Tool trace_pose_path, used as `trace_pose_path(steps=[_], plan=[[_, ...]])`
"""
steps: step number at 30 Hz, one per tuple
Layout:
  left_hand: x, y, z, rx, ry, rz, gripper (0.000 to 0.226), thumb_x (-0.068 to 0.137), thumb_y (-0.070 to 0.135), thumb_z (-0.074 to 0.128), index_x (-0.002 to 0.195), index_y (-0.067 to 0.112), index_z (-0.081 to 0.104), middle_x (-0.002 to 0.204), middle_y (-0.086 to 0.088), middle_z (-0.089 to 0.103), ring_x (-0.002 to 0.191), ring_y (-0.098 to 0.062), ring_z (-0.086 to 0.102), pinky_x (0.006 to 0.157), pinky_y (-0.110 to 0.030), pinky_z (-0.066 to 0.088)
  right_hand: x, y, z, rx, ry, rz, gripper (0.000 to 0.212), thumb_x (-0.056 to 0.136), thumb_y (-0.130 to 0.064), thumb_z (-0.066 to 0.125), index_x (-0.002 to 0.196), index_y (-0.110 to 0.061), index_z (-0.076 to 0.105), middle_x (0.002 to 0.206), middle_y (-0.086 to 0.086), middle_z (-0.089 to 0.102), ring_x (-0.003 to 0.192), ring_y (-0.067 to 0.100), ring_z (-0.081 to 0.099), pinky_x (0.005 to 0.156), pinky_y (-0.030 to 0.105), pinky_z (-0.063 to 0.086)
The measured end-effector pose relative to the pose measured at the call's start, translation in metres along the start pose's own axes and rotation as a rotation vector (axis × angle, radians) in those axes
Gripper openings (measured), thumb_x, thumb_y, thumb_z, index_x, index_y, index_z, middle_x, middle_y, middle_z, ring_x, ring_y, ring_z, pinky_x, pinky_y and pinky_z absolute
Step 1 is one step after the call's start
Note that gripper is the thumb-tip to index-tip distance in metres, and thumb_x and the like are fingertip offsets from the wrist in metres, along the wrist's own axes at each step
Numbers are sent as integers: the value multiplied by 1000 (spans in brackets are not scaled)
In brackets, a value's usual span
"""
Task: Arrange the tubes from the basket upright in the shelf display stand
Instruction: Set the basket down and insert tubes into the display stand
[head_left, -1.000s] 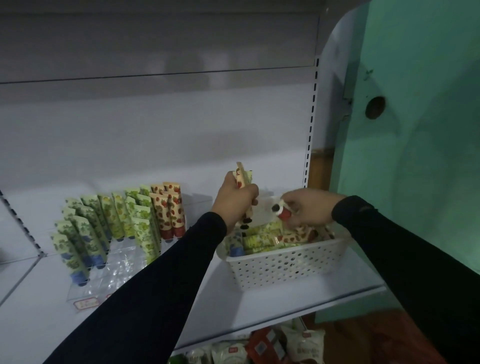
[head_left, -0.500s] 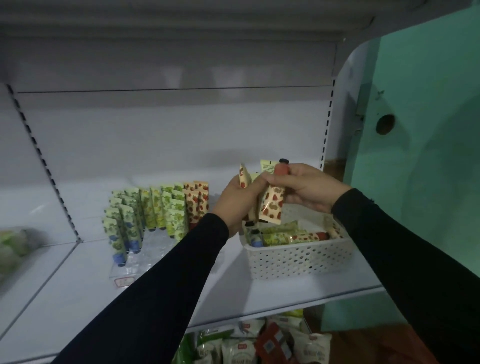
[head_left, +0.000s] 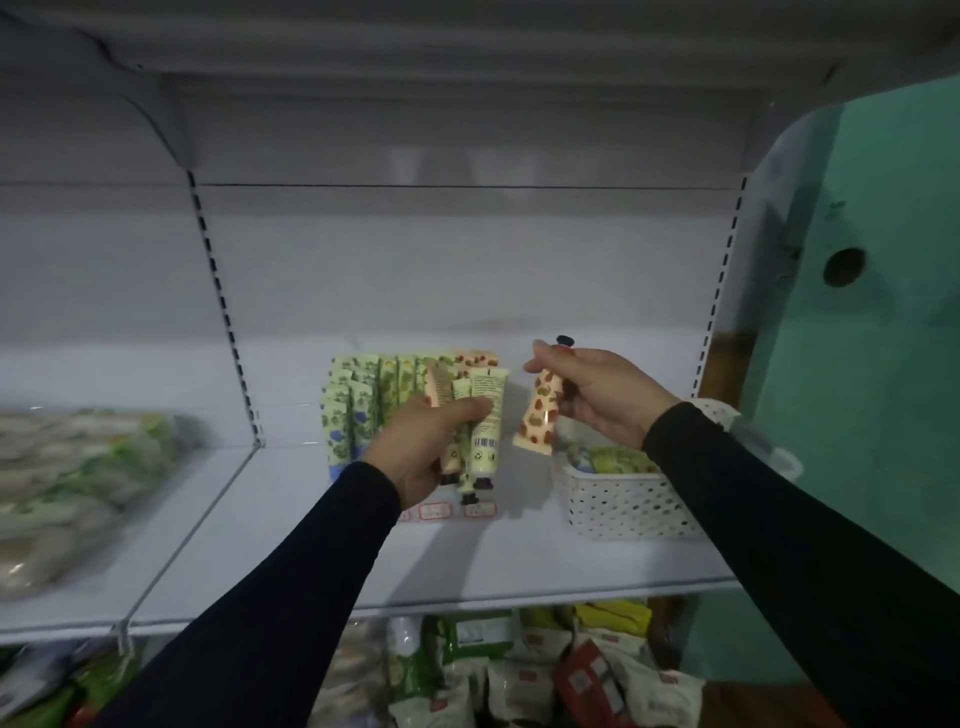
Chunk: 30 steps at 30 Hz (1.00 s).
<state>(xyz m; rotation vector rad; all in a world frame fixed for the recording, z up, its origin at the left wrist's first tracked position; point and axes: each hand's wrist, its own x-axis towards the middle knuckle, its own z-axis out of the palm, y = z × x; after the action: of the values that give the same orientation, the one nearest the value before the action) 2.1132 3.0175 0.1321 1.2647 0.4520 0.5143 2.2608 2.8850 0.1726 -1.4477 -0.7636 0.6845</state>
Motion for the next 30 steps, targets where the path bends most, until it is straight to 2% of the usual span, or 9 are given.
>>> trace_pose_path(steps=[5, 9, 14, 18, 21, 23, 25, 27, 30], plan=[[-11, -9, -23, -97, 84, 42, 36, 88, 8, 69, 121, 4, 58, 91, -12, 73, 69, -25, 71, 53, -31, 54, -3, 6, 14, 253, 17, -34, 15, 87, -11, 70, 98, -2, 66, 93, 9, 68, 81, 13, 66, 67, 19, 56], [-18, -9, -26, -201, 82, 87, 33, 88, 7, 68, 120, 6, 60, 98, -13, 74, 82, -28, 72, 62, -38, 58, -5, 13, 25, 348, 10, -29, 8, 87, 0, 67, 95, 1, 65, 104, 19, 69, 97, 25, 68, 75, 24, 60], [-21, 1, -21, -230, 80, 173, 24, 89, 3, 66, 112, 3, 62, 99, -16, 73, 85, -32, 72, 72, -46, 58, -14, 20, 35, 87, -131, 47, 28, 86, -3, 68, 112, 5, 64, 115, 23, 67, 89, 23, 69, 78, 29, 60], [-22, 5, -19, -177, 54, 198, 20, 88, 3, 66, 108, 5, 62, 98, -16, 74, 86, -33, 73, 74, -50, 58, -14, 18, 38, -155, -221, 19, 31, 87, -6, 67, 116, 3, 63, 115, 17, 70, 105, 29, 68, 92, 35, 56], [-21, 0, -27, -111, 90, 217, 25, 88, 4, 68, 111, 8, 60, 104, -14, 73, 94, -35, 71, 81, -54, 57, -14, 16, 37, -351, -120, -79, 25, 86, -10, 70, 108, 0, 66, 107, 15, 72, 88, 18, 69, 77, 23, 56], [-22, -4, -37, -44, 121, 220, 31, 87, 6, 69, 115, 6, 57, 102, -13, 73, 91, -32, 71, 71, -46, 59, -12, 20, 33, -401, -2, -147, 24, 87, -13, 71, 103, 4, 67, 101, 16, 71, 74, 11, 65, 60, 15, 52], [-25, -10, -48, 9, 150, 215, 26, 88, 7, 69, 111, 8, 57, 93, -10, 71, 79, -25, 70, 59, -36, 55, -6, 28, 27, -426, 108, -199, 26, 85, -18, 73, 95, 5, 68, 93, 17, 72, 71, 14, 67, 65, 22, 58], [-26, -17, -58, 35, 180, 200, 27, 88, 8, 69, 112, 7, 58, 93, -14, 70, 75, -25, 69, 58, -33, 53, 0, 37, 25, -482, 174, -229, 28, 82, -27, 76, 85, 0, 69, 86, 16, 73, 76, 22, 72, 80, 41, 60], [-29, -26, -67, 56, 199, 191, 27, 88, 9, 69, 113, 8, 60, 92, -13, 73, 73, -26, 70, 55, -31, 53, 7, 45, 29, -567, 226, -252, 30, 81, -31, 75, 77, -3, 66, 82, 14, 72, 78, 24, 70, 74, 33, 57]])
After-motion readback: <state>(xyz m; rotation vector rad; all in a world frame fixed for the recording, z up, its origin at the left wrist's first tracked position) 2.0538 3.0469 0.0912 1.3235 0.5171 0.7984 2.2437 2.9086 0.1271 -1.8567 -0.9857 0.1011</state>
